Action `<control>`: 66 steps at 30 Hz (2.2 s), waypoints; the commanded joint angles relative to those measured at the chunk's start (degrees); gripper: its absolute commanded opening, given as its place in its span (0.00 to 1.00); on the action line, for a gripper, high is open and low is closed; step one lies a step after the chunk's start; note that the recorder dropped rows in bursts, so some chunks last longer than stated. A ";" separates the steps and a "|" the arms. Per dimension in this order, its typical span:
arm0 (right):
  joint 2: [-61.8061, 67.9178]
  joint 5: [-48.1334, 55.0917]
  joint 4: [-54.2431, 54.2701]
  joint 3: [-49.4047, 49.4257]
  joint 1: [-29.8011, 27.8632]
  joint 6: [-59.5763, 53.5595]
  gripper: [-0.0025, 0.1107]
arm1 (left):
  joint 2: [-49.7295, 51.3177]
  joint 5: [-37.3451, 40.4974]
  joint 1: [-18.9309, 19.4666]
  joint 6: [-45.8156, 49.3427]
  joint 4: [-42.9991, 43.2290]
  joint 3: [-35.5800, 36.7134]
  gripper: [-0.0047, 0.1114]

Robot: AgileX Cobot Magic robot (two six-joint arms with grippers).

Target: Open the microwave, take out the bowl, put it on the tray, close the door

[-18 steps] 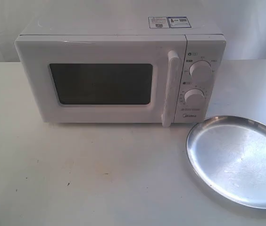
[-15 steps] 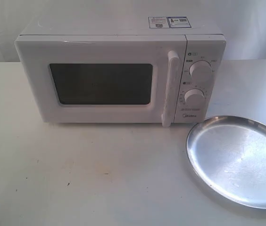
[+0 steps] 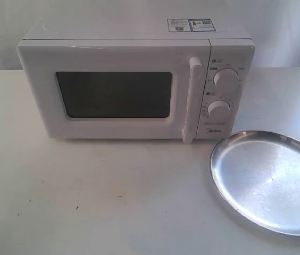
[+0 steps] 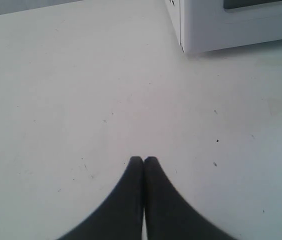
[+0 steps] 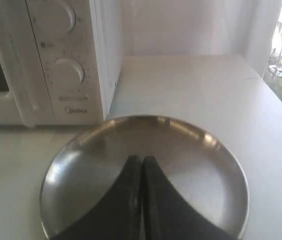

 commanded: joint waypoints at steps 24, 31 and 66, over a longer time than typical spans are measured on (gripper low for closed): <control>4.72 -42.12 5.45 -4.75 -0.36 28.21 0.02 | -0.12 -0.01 -0.22 -0.20 -0.37 -0.14 0.04; 30.19 -49.59 0.56 -14.32 -0.36 22.56 0.02 | -0.12 -0.01 -0.22 -0.20 -0.37 -0.14 0.04; 101.50 -85.51 -89.81 -56.23 -12.18 64.63 0.02 | -0.12 -0.01 -0.22 -0.20 -0.37 -0.14 0.04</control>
